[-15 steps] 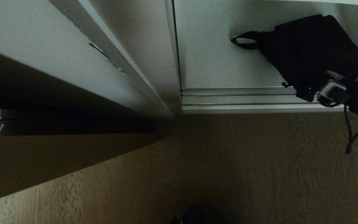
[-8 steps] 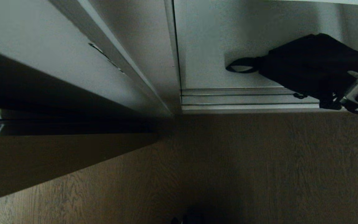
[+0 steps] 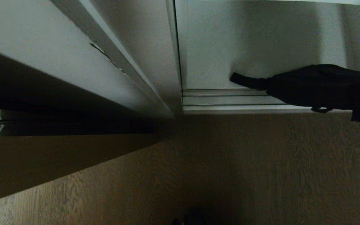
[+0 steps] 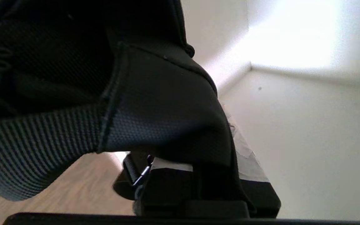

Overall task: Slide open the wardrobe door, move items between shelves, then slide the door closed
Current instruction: Place the bag on the higher shelf

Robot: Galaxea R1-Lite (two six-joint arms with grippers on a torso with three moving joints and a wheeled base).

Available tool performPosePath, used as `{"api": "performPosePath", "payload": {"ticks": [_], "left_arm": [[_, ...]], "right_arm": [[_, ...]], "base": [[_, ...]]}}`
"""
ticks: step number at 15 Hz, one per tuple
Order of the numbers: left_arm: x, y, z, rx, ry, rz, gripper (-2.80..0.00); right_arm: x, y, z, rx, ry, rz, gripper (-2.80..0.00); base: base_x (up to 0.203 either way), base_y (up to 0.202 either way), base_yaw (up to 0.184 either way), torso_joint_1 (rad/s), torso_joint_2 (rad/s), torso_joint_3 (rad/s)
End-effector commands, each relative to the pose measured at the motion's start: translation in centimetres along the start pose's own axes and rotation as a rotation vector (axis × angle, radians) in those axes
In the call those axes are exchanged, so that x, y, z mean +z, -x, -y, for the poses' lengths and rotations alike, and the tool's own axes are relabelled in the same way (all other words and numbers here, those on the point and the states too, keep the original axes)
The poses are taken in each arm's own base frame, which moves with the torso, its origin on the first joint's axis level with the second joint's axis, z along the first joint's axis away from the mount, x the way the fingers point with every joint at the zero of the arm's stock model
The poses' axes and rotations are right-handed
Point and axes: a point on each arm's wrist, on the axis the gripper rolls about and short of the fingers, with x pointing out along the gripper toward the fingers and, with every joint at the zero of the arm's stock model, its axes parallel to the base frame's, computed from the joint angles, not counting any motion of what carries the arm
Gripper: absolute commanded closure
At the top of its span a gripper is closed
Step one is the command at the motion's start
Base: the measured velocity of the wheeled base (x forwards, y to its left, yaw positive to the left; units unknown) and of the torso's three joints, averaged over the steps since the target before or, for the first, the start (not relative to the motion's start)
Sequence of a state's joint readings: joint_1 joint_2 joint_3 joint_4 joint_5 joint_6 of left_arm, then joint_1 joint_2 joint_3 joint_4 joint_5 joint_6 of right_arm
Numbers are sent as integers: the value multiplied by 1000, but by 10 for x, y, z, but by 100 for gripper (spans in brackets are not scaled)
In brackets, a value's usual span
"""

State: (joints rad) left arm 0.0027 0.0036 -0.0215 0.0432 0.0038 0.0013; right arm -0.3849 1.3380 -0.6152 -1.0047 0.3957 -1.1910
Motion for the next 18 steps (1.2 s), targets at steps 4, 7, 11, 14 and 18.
{"api": "performPosePath", "payload": {"ticks": [4, 7, 11, 14, 18], "left_arm": [[0, 0, 0, 1, 0, -1, 0], [0, 0, 0, 1, 0, 1, 0], [0, 0, 0, 1, 0, -1, 0], [0, 0, 0, 1, 0, 1, 0], [0, 0, 0, 1, 0, 0, 0]], "right_arm": [[34, 61, 20, -51, 30, 11, 0], [54, 95, 30, -129, 52, 40, 0], [73, 142, 24, -182, 34, 56, 0], [84, 166, 26, -195, 1, 16, 0], [98, 190, 42, -203, -37, -31, 0]], "base": [[0, 0, 0, 0, 0, 0], [0, 0, 0, 0, 0, 0], [0, 0, 0, 0, 0, 0], [0, 0, 0, 0, 0, 0], [0, 0, 0, 0, 0, 0]]}}
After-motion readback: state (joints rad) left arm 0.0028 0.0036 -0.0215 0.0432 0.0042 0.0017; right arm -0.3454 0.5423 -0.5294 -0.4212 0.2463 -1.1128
